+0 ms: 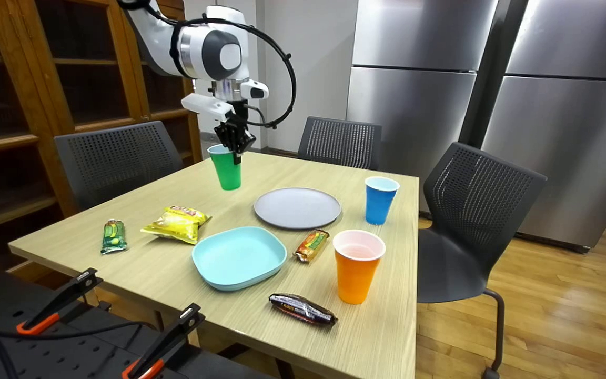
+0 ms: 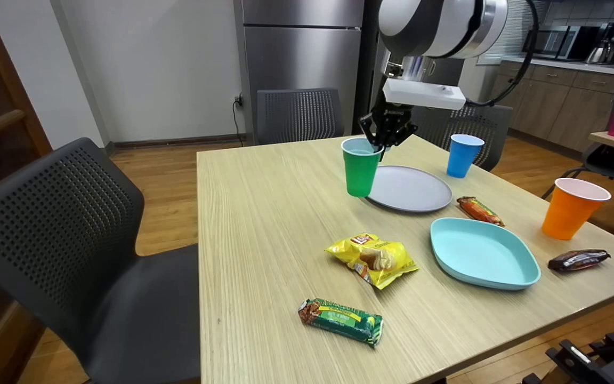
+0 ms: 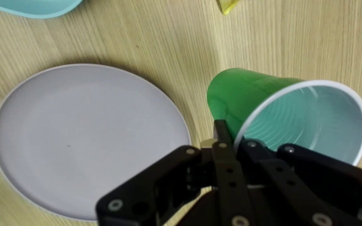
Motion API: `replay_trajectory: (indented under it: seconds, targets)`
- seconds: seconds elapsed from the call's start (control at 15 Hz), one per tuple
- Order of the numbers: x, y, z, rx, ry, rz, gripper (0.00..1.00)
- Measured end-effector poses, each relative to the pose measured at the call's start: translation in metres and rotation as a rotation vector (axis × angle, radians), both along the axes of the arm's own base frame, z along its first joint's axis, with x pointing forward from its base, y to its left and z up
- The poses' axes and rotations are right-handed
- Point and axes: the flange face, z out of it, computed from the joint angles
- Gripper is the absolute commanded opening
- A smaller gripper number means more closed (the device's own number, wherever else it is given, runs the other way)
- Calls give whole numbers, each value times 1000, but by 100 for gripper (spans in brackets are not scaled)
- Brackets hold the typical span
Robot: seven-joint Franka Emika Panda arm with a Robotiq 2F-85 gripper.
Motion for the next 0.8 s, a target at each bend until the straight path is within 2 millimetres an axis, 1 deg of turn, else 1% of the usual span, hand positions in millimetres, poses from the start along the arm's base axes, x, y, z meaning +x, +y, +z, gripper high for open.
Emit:
replay_trajectory:
  seconds: [0.2,0.4,0.6,0.8]
  targets:
    - [9,-25,11,46,-21,-81,1]
    - [19,-53,17,82,-37,-165,1]
    - [27,-77,15,101,-42,-229,1]
    - [33,-92,6,109,-24,-296,1]
